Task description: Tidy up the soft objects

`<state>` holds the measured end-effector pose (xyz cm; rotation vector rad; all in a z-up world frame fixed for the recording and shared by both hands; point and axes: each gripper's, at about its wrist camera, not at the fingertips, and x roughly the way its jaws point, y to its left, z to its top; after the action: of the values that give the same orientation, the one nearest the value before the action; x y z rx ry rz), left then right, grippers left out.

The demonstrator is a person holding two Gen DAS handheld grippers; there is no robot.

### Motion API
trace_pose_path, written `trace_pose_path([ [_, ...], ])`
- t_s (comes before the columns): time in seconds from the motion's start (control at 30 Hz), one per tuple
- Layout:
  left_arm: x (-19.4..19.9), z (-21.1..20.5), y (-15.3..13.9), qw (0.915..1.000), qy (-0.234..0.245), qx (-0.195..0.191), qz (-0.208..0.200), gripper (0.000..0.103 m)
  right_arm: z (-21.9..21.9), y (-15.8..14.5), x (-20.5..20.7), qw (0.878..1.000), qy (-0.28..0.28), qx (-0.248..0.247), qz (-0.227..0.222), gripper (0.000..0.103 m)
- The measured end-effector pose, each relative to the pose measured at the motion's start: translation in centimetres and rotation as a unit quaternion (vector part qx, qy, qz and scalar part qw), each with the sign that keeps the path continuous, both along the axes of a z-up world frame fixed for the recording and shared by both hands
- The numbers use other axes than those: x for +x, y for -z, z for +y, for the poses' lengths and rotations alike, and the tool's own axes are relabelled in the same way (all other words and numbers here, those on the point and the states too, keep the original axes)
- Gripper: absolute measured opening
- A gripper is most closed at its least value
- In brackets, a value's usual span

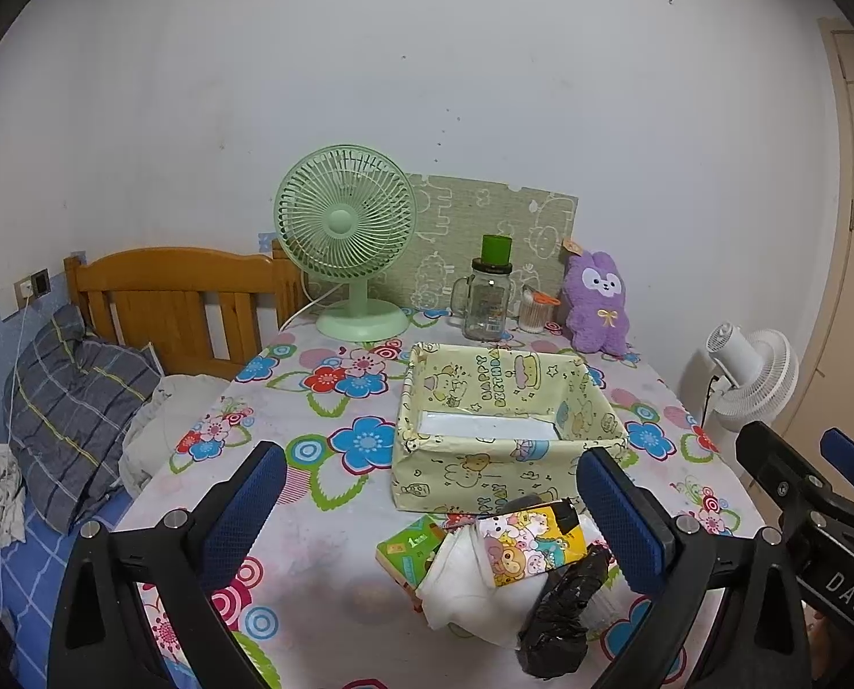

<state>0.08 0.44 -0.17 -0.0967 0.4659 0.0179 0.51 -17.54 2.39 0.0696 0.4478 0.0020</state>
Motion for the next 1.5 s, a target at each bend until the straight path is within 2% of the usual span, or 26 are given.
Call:
trace_pose_path([
  [1.33, 0.4, -0.7, 0.6, 0.9999, 0.004, 0.008, 0.010, 0.100, 0.0, 0.2, 0.0, 1.000, 0.004, 0.006, 0.005, 0.100],
  [1.5, 0.7, -1.1, 0.9, 0.9997, 0.006, 0.019, 0.012, 0.100, -0.1, 0.4, 0.3, 1.000, -0.003, 0.009, 0.002, 0.100],
])
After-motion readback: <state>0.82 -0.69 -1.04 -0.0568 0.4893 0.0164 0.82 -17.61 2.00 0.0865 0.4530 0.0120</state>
